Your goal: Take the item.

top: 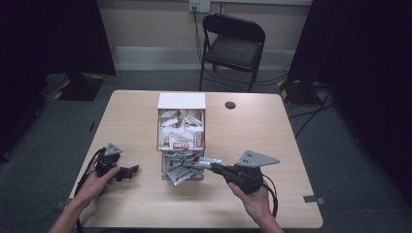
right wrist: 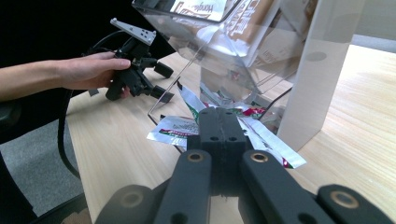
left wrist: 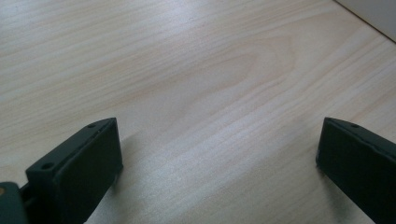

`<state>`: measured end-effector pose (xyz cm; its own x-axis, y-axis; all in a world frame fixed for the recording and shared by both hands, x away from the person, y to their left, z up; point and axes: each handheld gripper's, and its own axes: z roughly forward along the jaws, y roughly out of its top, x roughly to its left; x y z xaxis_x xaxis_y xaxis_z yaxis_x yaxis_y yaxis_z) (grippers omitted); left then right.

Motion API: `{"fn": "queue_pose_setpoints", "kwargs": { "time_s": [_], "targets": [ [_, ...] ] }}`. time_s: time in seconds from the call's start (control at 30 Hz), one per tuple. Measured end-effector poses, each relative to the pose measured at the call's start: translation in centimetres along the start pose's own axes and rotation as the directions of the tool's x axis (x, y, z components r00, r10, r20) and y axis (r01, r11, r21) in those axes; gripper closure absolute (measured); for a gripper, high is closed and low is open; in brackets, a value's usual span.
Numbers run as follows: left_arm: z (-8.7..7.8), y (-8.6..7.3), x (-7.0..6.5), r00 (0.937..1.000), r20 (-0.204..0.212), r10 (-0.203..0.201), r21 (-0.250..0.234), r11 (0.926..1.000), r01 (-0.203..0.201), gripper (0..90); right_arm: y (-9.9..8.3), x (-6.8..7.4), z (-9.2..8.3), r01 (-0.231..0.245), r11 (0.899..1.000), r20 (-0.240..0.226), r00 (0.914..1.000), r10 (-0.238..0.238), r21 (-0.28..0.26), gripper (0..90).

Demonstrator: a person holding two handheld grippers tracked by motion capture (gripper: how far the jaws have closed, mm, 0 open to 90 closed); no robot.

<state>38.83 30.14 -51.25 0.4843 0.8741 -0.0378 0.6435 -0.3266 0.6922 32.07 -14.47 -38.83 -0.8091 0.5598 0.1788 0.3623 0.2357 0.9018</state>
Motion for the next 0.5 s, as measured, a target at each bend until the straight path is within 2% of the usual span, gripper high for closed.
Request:
{"fn": "queue_pose_setpoints", "kwargs": {
  "time_s": [0.2, 0.33, 0.5],
  "targets": [
    [0.0, 0.0, 0.0, 1.0, 0.0, 0.0, 0.0, 1.0, 0.0, 0.0, 0.1, -0.3, -0.5, 0.001, 1.0, 0.007, 1.0, -0.001, -0.003, 90.0],
    [0.0, 0.0, 0.0, 1.0, 0.0, 0.0, 0.0, 1.0, 0.0, 0.0, 0.0, -0.7, -0.7, -0.022, 1.0, 0.007, 0.9997, 0.022, -0.013, 90.0],
    [0.0, 0.0, 0.0, 1.0, 0.0, 0.0, 0.0, 1.0, 0.0, 0.0, -0.1, -1.5, -1.1, -0.037, 0.999, 0.035, 0.9987, 0.038, -0.017, 90.0]
  ]
}}
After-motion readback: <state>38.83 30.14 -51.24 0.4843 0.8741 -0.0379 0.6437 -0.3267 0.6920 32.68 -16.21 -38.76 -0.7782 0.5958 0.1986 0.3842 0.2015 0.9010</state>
